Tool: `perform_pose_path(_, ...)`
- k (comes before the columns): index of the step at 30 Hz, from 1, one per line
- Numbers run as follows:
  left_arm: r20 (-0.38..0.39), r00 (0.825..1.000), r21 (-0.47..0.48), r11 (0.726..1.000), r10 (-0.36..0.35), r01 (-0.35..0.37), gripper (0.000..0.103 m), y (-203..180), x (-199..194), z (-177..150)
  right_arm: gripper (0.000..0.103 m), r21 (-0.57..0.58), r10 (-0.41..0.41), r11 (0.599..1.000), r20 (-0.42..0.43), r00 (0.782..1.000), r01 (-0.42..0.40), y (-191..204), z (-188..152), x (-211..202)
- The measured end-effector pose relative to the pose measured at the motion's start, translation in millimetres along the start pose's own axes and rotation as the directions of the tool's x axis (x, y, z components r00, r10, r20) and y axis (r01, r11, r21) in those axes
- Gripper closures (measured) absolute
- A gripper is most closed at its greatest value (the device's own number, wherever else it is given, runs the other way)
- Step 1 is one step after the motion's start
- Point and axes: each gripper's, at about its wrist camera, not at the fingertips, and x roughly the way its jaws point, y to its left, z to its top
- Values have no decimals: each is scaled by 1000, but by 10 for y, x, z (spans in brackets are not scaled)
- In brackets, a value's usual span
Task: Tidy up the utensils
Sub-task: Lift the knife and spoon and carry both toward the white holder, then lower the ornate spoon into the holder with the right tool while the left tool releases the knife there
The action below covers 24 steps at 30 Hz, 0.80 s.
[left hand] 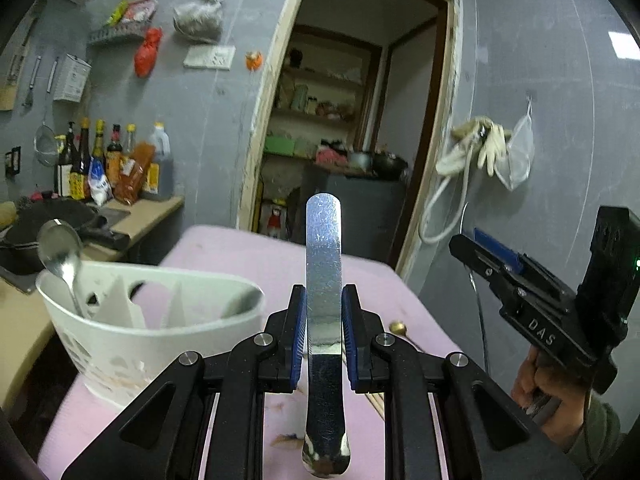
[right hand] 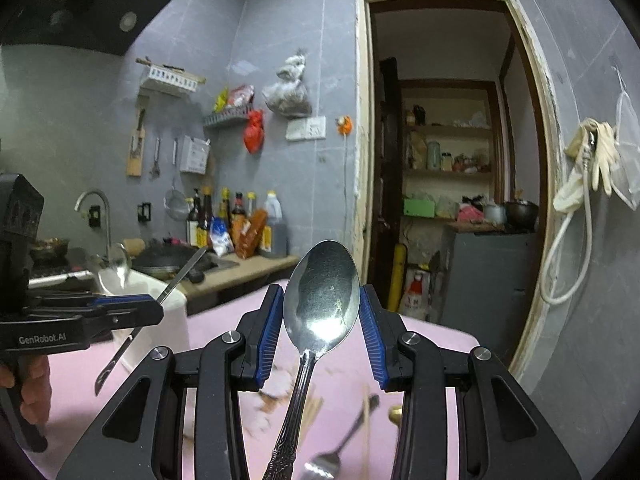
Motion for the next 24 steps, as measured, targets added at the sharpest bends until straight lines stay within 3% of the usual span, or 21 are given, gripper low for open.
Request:
perform_pose_path(8, 102, 992, -36, 997, 76, -72, 89, 385, -265, 302, 67, -12, 47, 999, 95, 994, -46, 340, 275, 134)
perform_pose_path(16, 202, 961, -83, 981, 188, -174, 89, 1018, -455, 583, 67, 23, 121, 992, 181, 976, -127, 707, 536, 444)
perform_pose_path(24, 223, 949, -221, 960, 223, -173, 89, 1778, -358, 605, 67, 3, 123, 992, 274, 954, -129, 1105, 615, 846)
